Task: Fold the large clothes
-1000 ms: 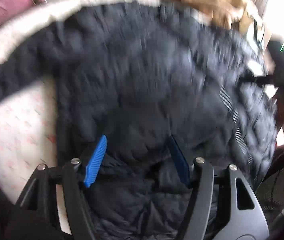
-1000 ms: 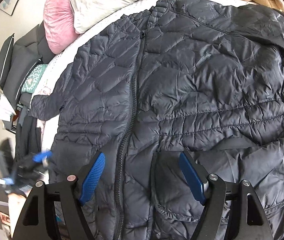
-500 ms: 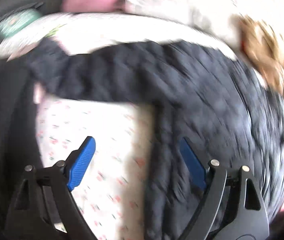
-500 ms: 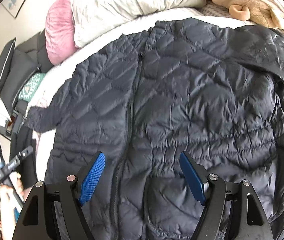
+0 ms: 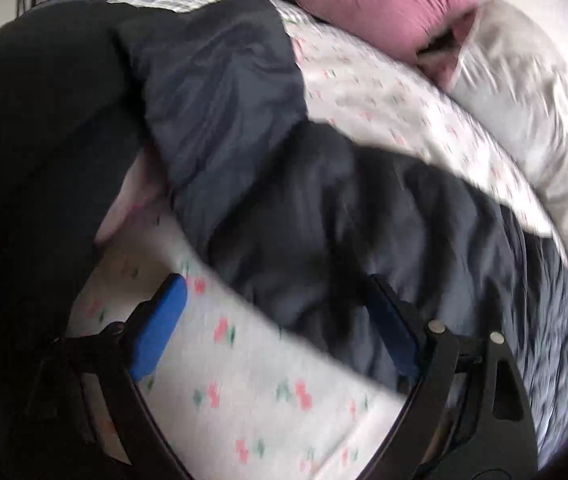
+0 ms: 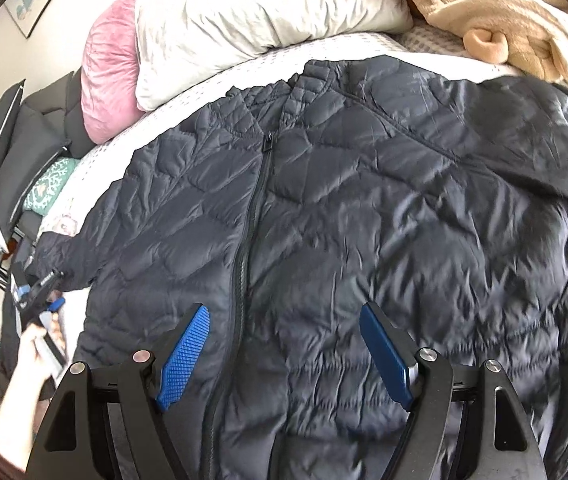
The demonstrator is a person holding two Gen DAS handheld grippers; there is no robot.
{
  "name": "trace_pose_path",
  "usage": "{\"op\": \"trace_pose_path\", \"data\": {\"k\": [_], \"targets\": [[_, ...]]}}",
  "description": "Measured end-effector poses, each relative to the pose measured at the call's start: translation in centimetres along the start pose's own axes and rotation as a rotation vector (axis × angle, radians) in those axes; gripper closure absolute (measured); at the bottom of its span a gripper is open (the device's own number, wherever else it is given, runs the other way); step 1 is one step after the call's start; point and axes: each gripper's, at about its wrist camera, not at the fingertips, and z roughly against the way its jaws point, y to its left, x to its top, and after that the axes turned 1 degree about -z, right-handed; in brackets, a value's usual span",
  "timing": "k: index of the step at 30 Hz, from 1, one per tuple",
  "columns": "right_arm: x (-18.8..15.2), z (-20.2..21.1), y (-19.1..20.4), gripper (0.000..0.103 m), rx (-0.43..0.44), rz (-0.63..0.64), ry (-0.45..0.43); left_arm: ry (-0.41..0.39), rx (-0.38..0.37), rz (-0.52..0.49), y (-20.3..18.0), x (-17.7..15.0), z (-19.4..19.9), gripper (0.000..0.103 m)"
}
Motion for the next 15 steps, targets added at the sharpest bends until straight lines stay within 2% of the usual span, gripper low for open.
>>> {"op": "trace_pose_path", "data": {"k": [1,3,4,5,7,11,15], "targets": [[0.1,-0.1,0.0,0.024,-0.004,0.008,-0.006,-0.03,0.004,0.018,0.0,0.4,-0.3,0.014],[0.3,-0.5,0.0,0.024,-0.017,0.018,-0.015,-0.064,0.029,0.023,-0.7,0.9,-0.5,0.024],[0.4,-0.7,0.0,0.024,-0.022,0.02,-0.014,-0.078,0.043,0.021,-0.8,1.1,-0.4,0.04],[0.4,-0.9,-0.1,0.024,-0.025,0.02,-0.012,-0.089,0.056,0.021,-0.9,1.4,-0.3,0.063],[0.4,-1.2,-0.3,0.024,-0.03,0.016,-0.006,-0.147,0.046,0.032,-1.0,2.0,1.0,0.094],[0.4,-1.0,-0.5,0.024,-0.033,0.015,-0.008,-0.321,0.0,0.036,-1.7,2.8,6.2,0.096],[0.5,-0.1,-0.6,0.024,-0.015,-0.002,-0.028,-0.473,-0.113,-0.008,-3.9,3.2,12.8,0.097]]}}
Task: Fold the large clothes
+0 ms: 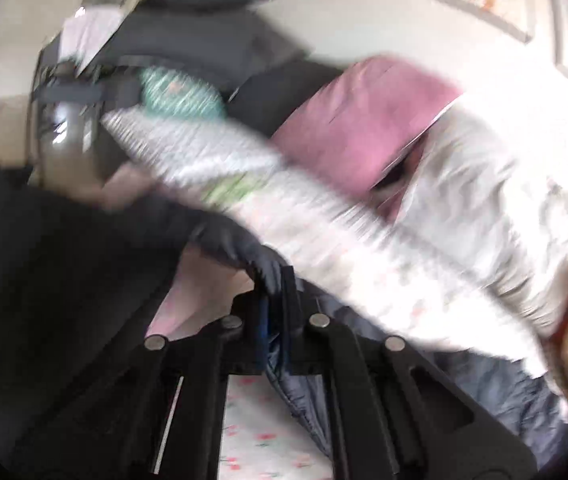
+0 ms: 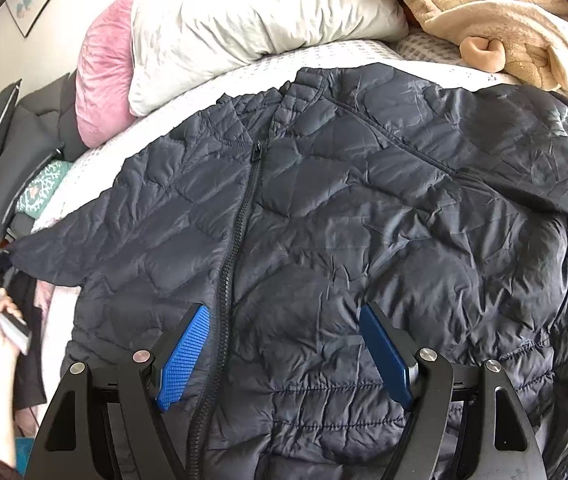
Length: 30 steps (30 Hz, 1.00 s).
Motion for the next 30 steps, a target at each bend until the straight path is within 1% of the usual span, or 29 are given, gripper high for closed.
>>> {"op": "trace_pose_path", "data": {"k": [2,3,4,6,8,9,10,12,13,15,16,18,20,21,22,23,24,25,26,27,30], "targets": [[0.1,0.4,0.1,0.024,0.011,-0.009,-0.01,-0.039,-0.086,-0.026,-2.1,1.3,2.8,0.097],[0.1,0.6,0.1,0.024,0.02,-0.016,-0.015,-0.046,-0.115,-0.039,-3.1,1.8,3.5,0.098],[0.2,0.8,0.1,0.024,0.028,-0.023,-0.019,-0.052,-0.16,-0.06,-4.6,2.1,4.8,0.098],[0.3,1.0,0.2,0.024,0.042,-0.036,-0.027,-0.051,-0.231,-0.088,-7.0,2.4,6.2,0.098],[0.3,1.4,0.2,0.024,0.056,-0.048,-0.036,-0.031,-0.296,-0.114,-9.4,2.0,7.4,0.098],[0.4,1.5,0.2,0.024,0.061,-0.052,-0.041,-0.019,-0.325,-0.122,-9.9,1.7,8.1,0.098],[0.4,1.7,0.2,0.024,0.065,-0.056,-0.045,0.003,-0.366,-0.139,-11.5,1.0,8.7,0.098],[0.6,1.9,0.1,0.024,0.077,-0.066,-0.053,0.042,-0.42,-0.169,-14.0,0.0,8.9,0.098],[0.6,2.1,0.0,0.024,0.081,-0.069,-0.055,0.078,-0.459,-0.195,-15.7,-1.1,9.1,0.098],[0.7,2.3,-0.3,0.024,0.088,-0.079,-0.062,0.138,-0.518,-0.224,-17.9,-3.1,9.2,0.098],[0.8,2.4,-0.4,0.024,0.09,-0.084,-0.065,0.177,-0.545,-0.241,-19.1,-4.2,9.0,0.098],[0.9,2.5,-0.8,0.024,0.092,-0.097,-0.067,0.249,-0.578,-0.291,-21.5,-7.1,8.9,0.098],[1.0,2.6,-1.2,0.024,0.094,-0.108,-0.07,0.334,-0.606,-0.352,-23.4,-9.7,8.2,0.097],[1.0,2.7,-1.4,0.024,0.093,-0.111,-0.072,0.393,-0.624,-0.386,-24.2,-11.2,7.7,0.097],[1.1,2.8,-1.6,0.024,0.093,-0.112,-0.073,0.472,-0.652,-0.423,-24.9,-12.9,7.3,0.088],[1.1,2.9,-1.8,0.024,0.094,-0.114,-0.077,0.554,-0.669,-0.456,-25.5,-14.2,6.9,0.07],[1.1,2.9,-1.9,0.024,0.095,-0.115,-0.079,0.642,-0.668,-0.491,-25.7,-15.6,6.5,0.06],[1.2,2.9,-2.2,0.024,0.095,-0.118,-0.08,0.71,-0.64,-0.521,-25.9,-16.7,6.4,0.043],[1.2,2.9,-2.4,0.024,0.097,-0.122,-0.081,0.736,-0.615,-0.536,-25.6,-16.9,6.5,0.041],[1.2,2.9,-2.6,0.024,0.101,-0.127,-0.082,0.74,-0.602,-0.54,-25.2,-16.9,6.7,0.041],[1.1,2.6,-3.0,0.024,0.133,-0.155,-0.077,0.732,-0.55,-0.507,-22.6,-15.5,7.4,0.04]]}}
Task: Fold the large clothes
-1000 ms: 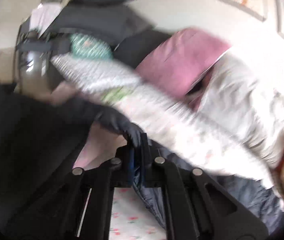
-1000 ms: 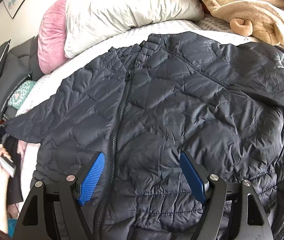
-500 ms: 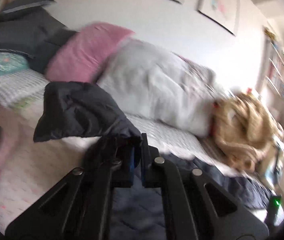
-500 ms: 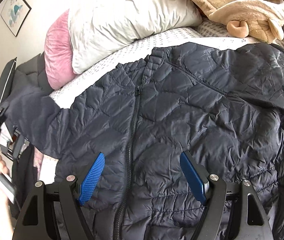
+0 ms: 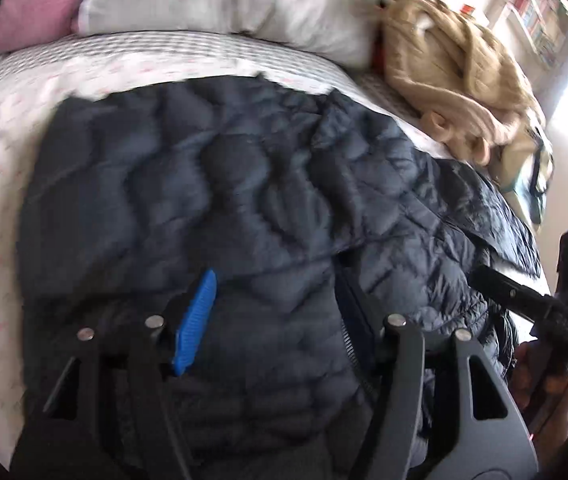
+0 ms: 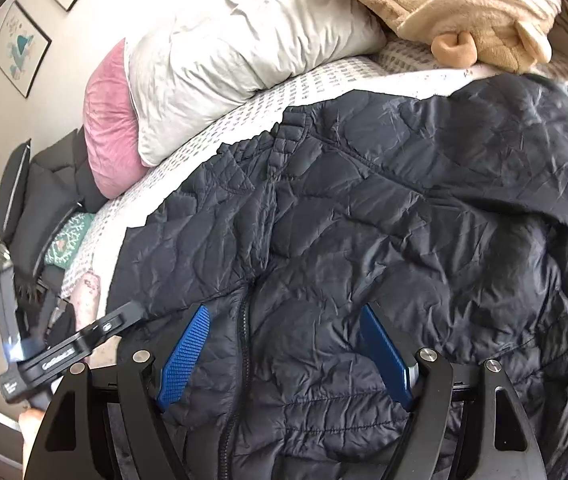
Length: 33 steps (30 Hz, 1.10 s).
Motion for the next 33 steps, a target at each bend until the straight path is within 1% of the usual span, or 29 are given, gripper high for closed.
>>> {"op": "trace_pose_path", "data": {"k": [1,3,4,6,7,9,10,11,12,13,14,15,16,17,19,21,22,25,26,27,30,31,32,33], "targets": [[-0.1,-0.2,-0.1,0.024,0.016,-0.013,0.002,-0.005,0.024,0.018,0.9,-0.4,1.0,0.04],[-0.3,-1.3,-0.2,0.024,0.059,-0.039,0.018,-0.046,0.075,0.035,2.9,-0.7,2.7,0.04],[-0.2,-2.3,-0.1,0.024,0.073,-0.054,0.039,-0.095,0.106,0.051,4.2,-0.9,3.8,0.04],[0.3,-4.0,0.2,0.024,0.085,-0.069,0.058,-0.163,0.146,0.091,6.7,-1.1,4.1,0.04],[0.9,-5.5,0.6,0.025,0.085,-0.066,0.072,-0.188,0.162,0.127,8.0,-1.3,4.0,0.04],[1.6,-7.5,1.2,0.026,0.063,-0.047,0.084,-0.207,0.153,0.202,10.6,-1.8,3.6,0.042],[2.1,-8.8,1.7,0.027,0.046,-0.031,0.086,-0.208,0.139,0.255,12.1,-1.8,3.0,0.048],[2.6,-10.2,2.1,0.028,0.025,-0.014,0.088,-0.215,0.13,0.289,12.8,-1.7,2.5,0.051],[2.9,-11.4,2.6,0.029,0.011,-0.004,0.087,-0.231,0.119,0.316,13.2,-1.6,2.1,0.051],[3.2,-12.5,3.1,0.041,0.01,0.011,0.088,-0.255,0.101,0.341,13.5,-1.5,1.6,0.051],[3.3,-13.0,3.6,0.073,0.018,0.035,0.088,-0.286,0.076,0.372,13.9,-1.4,1.3,0.051],[3.4,-13.3,4.3,0.093,0.01,0.072,0.09,-0.307,0.065,0.395,14.1,-1.3,1.0,0.052],[3.4,-12.9,5.2,0.096,-0.026,0.125,0.069,-0.323,0.057,0.409,14.1,-1.2,0.7,0.053],[3.4,-12.1,5.7,0.097,-0.04,0.156,0.026,-0.333,0.045,0.415,14.1,-1.2,0.4,0.056],[3.1,-9.6,6.7,0.097,-0.093,0.237,-0.065,-0.324,0.033,0.395,13.7,-0.8,-0.2,0.057],[3.0,-8.6,6.6,0.097,-0.15,0.269,-0.096,-0.292,0.046,0.373,13.7,-0.9,-0.9,0.057],[2.7,-8.6,6.1,0.097,-0.191,0.272,-0.086,-0.25,0.058,0.371,13.7,-0.9,-1.9,0.057],[2.0,-10.8,4.2,0.094,-0.289,0.267,0.023,-0.133,0.086,0.382,13.7,-1.5,-4.8,0.057],[1.7,-11.4,3.7,0.093,-0.307,0.258,0.045,-0.121,0.092,0.375,13.5,-1.7,-5.2,0.057],[1.4,-11.8,3.1,0.091,-0.311,0.245,0.069,-0.118,0.097,0.366,13.4,-1.8,-5.4,0.057],[1.1,-10.9,2.0,0.087,-0.276,0.198,0.084,-0.104,0.136,0.354,12.8,-1.4,-5.0,0.056],[1.4,-10.2,1.7,0.086,-0.251,0.175,0.094,-0.1,0.153,0.355,12.5,-1.2,-4.6,0.05],[1.5,-9.6,1.3,0.084,-0.226,0.153,0.104,-0.098,0.159,0.355,12.3,-1.1,-4.2,0.037],[1.9,-8.6,0.8,0.083,-0.202,0.128,0.109,-0.1,0.162,0.353,11.9,-1.0,-3.8,0.031]]}}
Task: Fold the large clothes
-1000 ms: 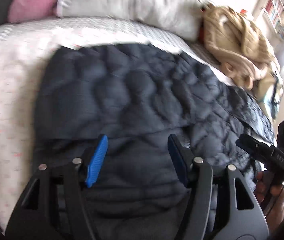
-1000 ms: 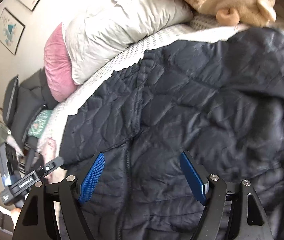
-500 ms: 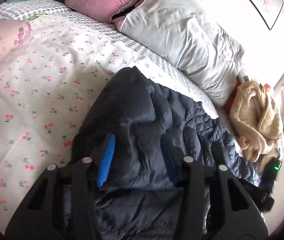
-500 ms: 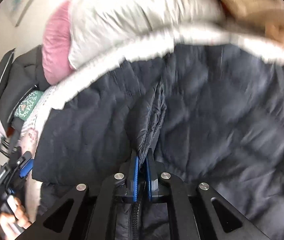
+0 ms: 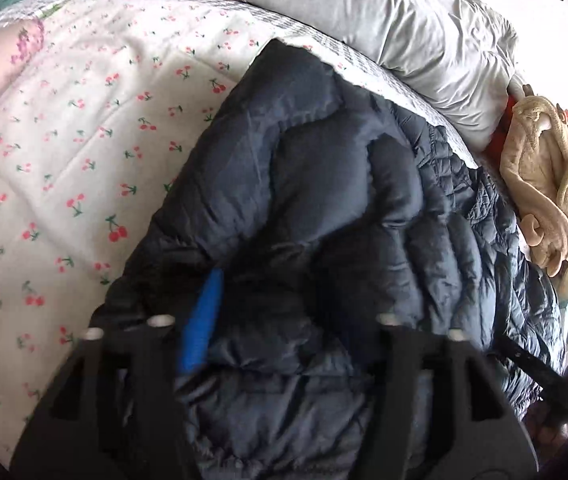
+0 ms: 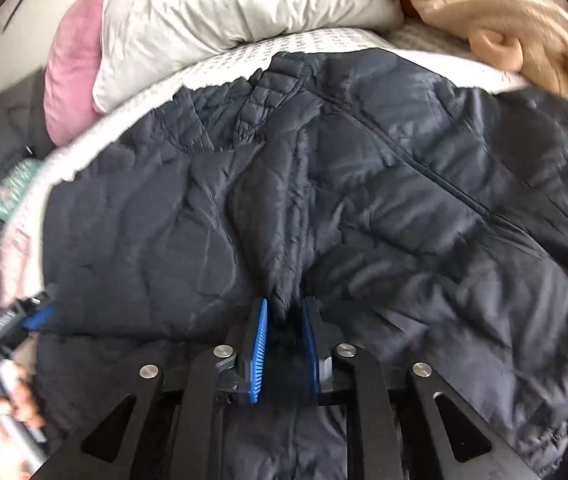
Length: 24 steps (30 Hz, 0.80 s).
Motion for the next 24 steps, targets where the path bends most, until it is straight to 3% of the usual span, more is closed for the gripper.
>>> {"op": "trace_pose_path", "data": {"k": [1,3,4,10,17,24], "targets": [[0.2,1.0,-0.7,0.078,0.017,-0.024,-0.005,-0.003,0.006,-0.004,-0.3,0.0,0.4,0.02],[0.5,3.5,-2.7,0.045,0.019,-0.069,-0.029,0.001,0.045,-0.018,-1.0,0.0,1.3,0.016],[0.5,5.0,-4.1,0.015,0.009,-0.099,-0.042,0.013,0.062,-0.02,-1.2,0.0,1.5,0.016],[-0.3,12.6,-11.6,0.013,-0.016,-0.225,-0.134,0.044,0.059,-0.058,-2.4,-1.1,4.2,0.001],[-2.1,18.2,-22.7,0.013,-0.158,-0.385,-0.192,-0.011,0.029,-0.08,-3.5,-2.3,8.5,0.001],[-4.6,19.7,-31.8,0.013,-0.268,-0.594,-0.211,-0.007,0.011,-0.074,-3.6,-4.4,8.5,0.001]]}}
